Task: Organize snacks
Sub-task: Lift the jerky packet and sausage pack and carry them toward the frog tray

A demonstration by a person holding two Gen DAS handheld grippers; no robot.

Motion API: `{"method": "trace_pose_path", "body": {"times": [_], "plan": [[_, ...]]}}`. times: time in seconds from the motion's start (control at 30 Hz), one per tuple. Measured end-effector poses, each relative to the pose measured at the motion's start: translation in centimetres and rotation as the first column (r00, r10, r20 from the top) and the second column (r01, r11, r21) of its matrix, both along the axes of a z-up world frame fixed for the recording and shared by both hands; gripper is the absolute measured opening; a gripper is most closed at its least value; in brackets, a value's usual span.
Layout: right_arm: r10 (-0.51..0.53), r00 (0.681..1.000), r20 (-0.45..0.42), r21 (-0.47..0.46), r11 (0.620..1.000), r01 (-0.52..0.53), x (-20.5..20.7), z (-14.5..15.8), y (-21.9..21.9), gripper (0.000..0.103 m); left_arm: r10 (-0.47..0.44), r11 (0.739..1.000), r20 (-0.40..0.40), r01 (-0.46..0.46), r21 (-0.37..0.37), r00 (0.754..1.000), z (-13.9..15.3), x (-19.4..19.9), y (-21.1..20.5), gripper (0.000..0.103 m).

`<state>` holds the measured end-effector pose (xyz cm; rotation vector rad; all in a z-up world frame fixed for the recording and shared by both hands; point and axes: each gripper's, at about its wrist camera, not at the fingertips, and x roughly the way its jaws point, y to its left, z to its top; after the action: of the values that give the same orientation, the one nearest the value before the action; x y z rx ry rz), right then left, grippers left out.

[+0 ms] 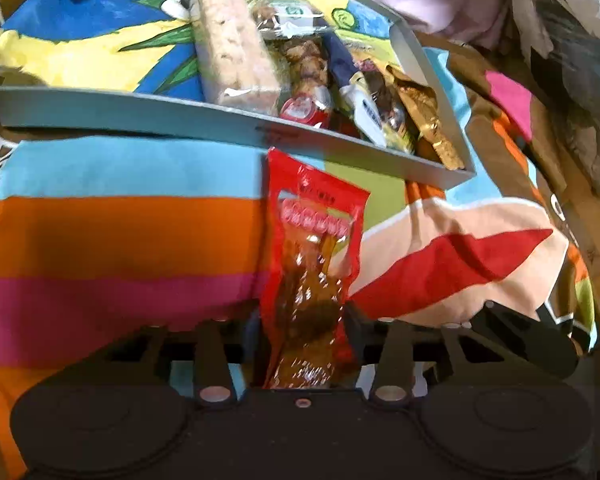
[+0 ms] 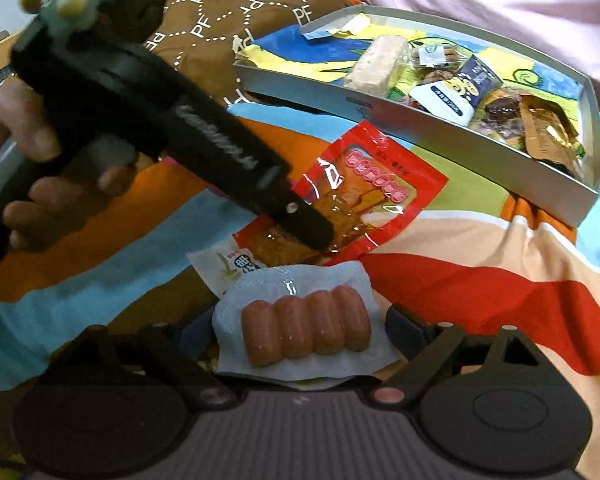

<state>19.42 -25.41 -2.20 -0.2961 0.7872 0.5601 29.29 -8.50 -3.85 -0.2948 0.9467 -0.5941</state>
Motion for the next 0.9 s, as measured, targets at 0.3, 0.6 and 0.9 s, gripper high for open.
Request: {"method": "trace_pose_path", "body": {"times": [0.3, 0.6, 0.9], "plan": [[-0.045, 0.995, 0.086, -0.099, 0.994, 0.054, -0.3, 0.8, -2.7, 0.08, -0.101, 0.985, 0.092, 0.086, 0.152, 0.991, 0.5, -0.9, -3.0, 0.069], [-0.011, 0.995, 0.098, -0.157, 0.987, 0.027, -0.4, 0.4, -2.1, 0.082, -0.201, 0.91, 0.154, 0.126, 0.396, 0.968, 0.1, -1.4, -7.0, 0.075], [-0.048, 0.995, 0.086, -0.165, 0.984, 0.062, 0.1, 0.0, -2.5, 0.096, -0.212, 0.899, 0.163, 0.127, 0.418, 0.964, 0.1, -1.2, -6.9, 0.066]]}}
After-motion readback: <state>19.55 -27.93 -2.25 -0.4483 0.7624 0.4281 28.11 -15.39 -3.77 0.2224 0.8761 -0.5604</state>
